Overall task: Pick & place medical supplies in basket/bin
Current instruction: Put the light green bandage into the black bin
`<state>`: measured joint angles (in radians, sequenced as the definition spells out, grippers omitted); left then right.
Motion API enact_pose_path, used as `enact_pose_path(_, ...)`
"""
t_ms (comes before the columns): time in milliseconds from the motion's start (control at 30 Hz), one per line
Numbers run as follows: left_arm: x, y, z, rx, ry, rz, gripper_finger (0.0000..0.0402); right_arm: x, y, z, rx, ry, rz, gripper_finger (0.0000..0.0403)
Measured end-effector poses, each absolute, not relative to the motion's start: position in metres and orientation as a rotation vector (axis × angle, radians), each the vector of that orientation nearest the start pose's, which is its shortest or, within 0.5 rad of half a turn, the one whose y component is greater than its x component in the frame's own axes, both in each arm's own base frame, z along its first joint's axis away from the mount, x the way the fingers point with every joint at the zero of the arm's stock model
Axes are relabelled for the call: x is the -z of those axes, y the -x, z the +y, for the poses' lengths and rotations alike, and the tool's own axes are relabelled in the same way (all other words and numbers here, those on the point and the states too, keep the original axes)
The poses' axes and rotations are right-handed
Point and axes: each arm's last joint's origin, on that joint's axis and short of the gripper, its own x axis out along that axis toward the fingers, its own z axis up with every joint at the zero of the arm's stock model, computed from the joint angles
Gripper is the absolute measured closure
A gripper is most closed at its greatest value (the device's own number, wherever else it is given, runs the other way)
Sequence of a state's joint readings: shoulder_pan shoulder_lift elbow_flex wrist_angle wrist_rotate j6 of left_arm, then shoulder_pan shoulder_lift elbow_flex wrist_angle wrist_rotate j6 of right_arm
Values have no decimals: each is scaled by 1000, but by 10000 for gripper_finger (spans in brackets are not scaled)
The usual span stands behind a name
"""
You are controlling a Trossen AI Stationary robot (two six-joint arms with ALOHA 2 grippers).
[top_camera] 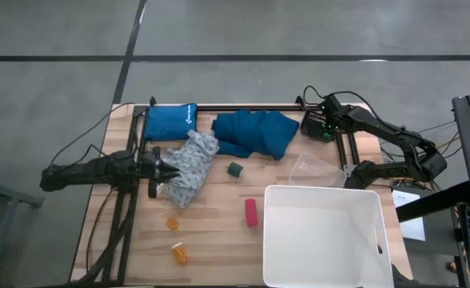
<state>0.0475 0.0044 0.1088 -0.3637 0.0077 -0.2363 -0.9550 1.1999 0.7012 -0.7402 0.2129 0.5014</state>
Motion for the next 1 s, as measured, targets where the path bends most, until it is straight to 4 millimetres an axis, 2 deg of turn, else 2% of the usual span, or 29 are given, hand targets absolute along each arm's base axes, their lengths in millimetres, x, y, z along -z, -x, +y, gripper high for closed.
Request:
enact_pose_path(233, -165, -87, 4, -70, 242, 254, 314, -184, -109, -165, 1321, -843, 952, 152)
enact_pose_path(733, -165, -87, 4, -70, 242, 253, 314, -184, -108, -165, 1327, -836, 945, 150)
enact_pose_path(1000, -165, -87, 4, -70, 242, 253, 314, -184, -109, -165, 1323, -840, 945, 118)
